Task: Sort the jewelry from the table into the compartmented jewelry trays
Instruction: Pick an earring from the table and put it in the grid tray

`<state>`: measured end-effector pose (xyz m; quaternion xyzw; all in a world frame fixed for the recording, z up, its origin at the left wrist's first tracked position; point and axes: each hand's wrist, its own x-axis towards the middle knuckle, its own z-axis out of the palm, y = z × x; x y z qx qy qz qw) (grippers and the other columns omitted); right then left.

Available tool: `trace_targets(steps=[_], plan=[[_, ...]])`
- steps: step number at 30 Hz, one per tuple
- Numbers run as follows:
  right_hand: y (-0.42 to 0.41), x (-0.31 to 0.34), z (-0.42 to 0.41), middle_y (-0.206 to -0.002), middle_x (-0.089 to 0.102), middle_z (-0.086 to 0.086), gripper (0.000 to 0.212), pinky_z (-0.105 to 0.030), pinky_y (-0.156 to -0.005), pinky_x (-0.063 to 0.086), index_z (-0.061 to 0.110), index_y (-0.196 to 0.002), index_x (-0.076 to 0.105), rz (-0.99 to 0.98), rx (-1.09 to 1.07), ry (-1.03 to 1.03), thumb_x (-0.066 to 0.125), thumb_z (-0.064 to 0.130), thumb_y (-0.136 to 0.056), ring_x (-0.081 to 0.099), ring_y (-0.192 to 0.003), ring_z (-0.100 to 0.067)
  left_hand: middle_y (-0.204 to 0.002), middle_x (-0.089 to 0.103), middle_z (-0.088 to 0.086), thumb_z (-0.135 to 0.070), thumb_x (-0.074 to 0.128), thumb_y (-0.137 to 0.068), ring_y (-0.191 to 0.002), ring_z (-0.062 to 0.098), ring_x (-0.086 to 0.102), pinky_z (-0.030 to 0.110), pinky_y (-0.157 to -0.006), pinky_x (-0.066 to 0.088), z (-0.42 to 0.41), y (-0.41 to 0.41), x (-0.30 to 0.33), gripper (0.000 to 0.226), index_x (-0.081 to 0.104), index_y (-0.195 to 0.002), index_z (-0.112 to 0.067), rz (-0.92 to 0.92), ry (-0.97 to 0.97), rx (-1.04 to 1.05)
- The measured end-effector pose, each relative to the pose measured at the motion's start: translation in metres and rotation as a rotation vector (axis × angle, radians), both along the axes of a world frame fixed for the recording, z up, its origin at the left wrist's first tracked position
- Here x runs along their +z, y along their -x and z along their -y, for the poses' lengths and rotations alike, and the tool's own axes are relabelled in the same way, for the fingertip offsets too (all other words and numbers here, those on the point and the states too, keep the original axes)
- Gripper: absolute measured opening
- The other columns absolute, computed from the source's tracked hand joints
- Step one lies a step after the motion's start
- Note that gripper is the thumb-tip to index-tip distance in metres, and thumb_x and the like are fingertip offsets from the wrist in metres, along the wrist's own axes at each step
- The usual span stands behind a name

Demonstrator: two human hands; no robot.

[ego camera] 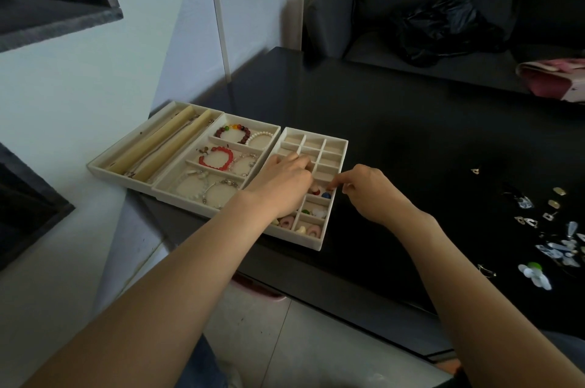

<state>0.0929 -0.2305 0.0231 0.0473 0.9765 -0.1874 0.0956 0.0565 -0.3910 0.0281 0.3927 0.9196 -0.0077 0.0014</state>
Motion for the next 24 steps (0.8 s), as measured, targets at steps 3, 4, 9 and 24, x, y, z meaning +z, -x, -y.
trace_targets(steps=[3,4,9,24], plan=[[-0.004,-0.003,-0.001,-0.123,0.049,-0.003,0.038,-0.026,-0.081,0.051,0.03,-0.126,0.058,-0.054,0.011,-0.01,0.042,0.009,-0.098,0.056,-0.098,-0.013,-0.142,0.039,0.002,0.002,0.052,-0.085,-0.133,0.018,0.03,0.038,-0.109,0.027,0.002,0.0,0.0,0.046,0.06,-0.125,-0.019,0.005,-0.009,0.014],[-0.005,-0.003,-0.001,-0.124,0.048,-0.002,0.039,-0.024,-0.081,0.05,0.031,-0.126,0.058,-0.076,0.025,-0.016,0.042,0.01,-0.098,0.055,-0.1,-0.013,-0.142,0.038,0.002,0.002,0.052,-0.085,-0.133,0.018,0.03,0.038,-0.109,0.027,0.003,0.0,0.0,0.046,0.059,-0.126,-0.019,0.007,-0.012,0.017],[-0.013,-0.003,0.001,-0.128,0.043,0.001,0.041,-0.019,-0.075,0.039,0.037,-0.123,0.059,-0.106,0.117,-0.055,0.043,0.009,-0.098,0.046,-0.099,-0.006,-0.14,0.04,0.002,0.002,0.05,-0.086,-0.131,0.018,0.032,0.04,-0.108,0.029,0.002,-0.001,0.0,0.044,0.059,-0.125,-0.017,0.018,0.002,0.018],[-0.016,-0.004,-0.002,-0.109,0.039,0.005,0.04,-0.024,-0.075,0.052,0.036,-0.133,0.049,-0.072,0.076,-0.07,0.044,0.018,-0.098,0.053,-0.087,-0.01,-0.131,0.045,0.003,0.0,0.051,-0.087,-0.123,0.019,0.038,0.037,-0.101,0.037,-0.002,-0.004,0.005,0.04,0.06,-0.122,-0.017,0.031,-0.008,0.036]])
